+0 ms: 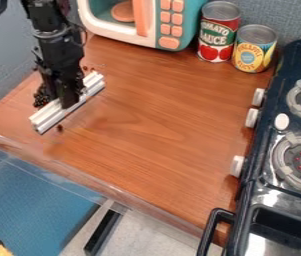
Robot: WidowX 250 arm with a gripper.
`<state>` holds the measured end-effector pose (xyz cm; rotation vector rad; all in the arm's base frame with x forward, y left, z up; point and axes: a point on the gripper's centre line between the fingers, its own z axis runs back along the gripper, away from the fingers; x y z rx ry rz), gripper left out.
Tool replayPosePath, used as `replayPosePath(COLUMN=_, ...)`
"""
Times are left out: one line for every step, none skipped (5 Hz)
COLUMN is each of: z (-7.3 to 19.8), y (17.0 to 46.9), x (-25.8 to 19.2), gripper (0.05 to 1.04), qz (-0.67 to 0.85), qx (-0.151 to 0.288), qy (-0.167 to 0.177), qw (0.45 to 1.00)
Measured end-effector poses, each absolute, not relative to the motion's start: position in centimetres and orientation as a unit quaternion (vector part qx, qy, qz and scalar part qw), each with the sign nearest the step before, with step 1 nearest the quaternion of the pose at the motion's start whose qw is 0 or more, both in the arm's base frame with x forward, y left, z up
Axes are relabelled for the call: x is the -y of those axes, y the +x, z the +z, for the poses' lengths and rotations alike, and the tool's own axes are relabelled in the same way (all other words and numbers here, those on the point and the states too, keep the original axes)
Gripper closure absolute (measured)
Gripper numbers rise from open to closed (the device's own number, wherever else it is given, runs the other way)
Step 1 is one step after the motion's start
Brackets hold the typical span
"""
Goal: Sweep into pile
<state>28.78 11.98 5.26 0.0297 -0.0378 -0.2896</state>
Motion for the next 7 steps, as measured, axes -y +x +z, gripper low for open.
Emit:
replayPosePath(z=4.7, y=28.4, x=-10.2, gripper=0.746, qz=-0.169, qx=0.014, qy=0.011, qw=0.986)
replayPosePath(z=3.9, y=28.5, x=-10.0, gripper=0.746, qz=-0.175, qx=0.008, qy=0.025, qw=0.984)
replayPosePath(z=2.5, y=28.5, x=-10.5, gripper=0.746, qz=-0.174, qx=-0.006, qy=0.035, qw=0.984)
replayPosePath(z=2.3, y=28.6, x=-10.9, gripper=0.746, qz=-0.169, qx=-0.008, qy=0.039, qw=0.985)
replayPosePath(z=2.3, y=28.7, x=-11.6, gripper=0.746, qz=-0.164, qx=-0.007, qy=0.042, qw=0.986)
replayPosePath(z=2.4, y=29.0, x=-12.9, gripper=0.746, qz=-0.148, qx=-0.002, qy=0.046, qw=0.988)
replayPosePath(z=2.5, y=28.6, x=-13.8, gripper=0.746, qz=-0.136, qx=-0.004, qy=0.048, qw=0.99)
